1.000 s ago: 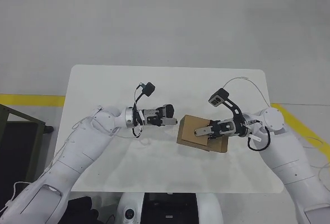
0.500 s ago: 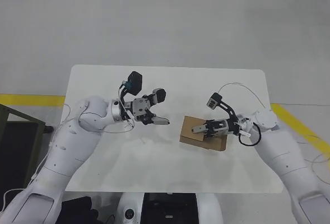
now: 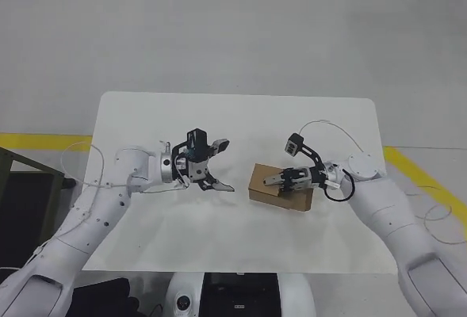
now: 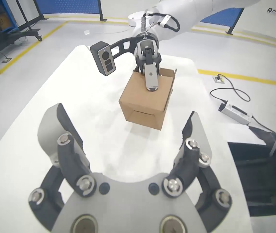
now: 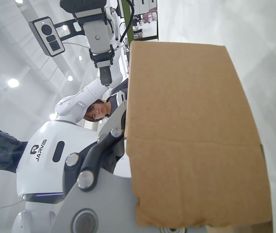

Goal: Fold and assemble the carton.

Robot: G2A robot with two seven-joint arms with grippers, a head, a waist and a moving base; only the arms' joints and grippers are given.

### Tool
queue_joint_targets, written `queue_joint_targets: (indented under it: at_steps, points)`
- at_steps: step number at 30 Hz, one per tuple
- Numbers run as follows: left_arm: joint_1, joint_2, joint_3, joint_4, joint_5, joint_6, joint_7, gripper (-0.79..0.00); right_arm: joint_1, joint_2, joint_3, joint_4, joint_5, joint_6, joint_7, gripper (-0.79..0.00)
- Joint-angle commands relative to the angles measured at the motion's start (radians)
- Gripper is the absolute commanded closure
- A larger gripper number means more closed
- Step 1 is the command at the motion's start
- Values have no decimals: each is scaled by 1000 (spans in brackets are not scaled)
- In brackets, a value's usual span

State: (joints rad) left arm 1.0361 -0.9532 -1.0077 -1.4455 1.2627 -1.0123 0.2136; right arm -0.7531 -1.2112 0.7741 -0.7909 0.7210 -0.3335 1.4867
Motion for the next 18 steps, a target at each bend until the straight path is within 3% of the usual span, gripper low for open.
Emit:
queue_joint_targets:
  at_steps: [1,6,10,11,13,15,16,18]
  points:
    - [-3,12,9,35,103,0,127,-785,9,-12,-19,22,-7,-8,-8,0]
    - [-13,34,47,103,214,0,280,-785,31,-49,-73,75,-29,-22,-22,0]
    - [-29,48,102,133,237,0,316,-785,48,-79,-109,114,-40,-38,-39,0]
    - [-34,50,118,137,234,0,319,-785,52,-86,-117,122,-41,-43,-43,-43]
    - [-46,55,152,142,226,0,316,-785,61,-99,-130,140,-43,-49,-49,-188]
    - [-60,59,182,144,210,0,309,-785,71,-111,-142,155,-47,-55,-55,-437]
    - [-67,60,195,143,203,0,304,-785,77,-116,-147,165,-52,-58,-58,-785]
    - [-81,61,219,143,188,0,292,-785,90,-123,-154,178,-65,-64,-64,-785]
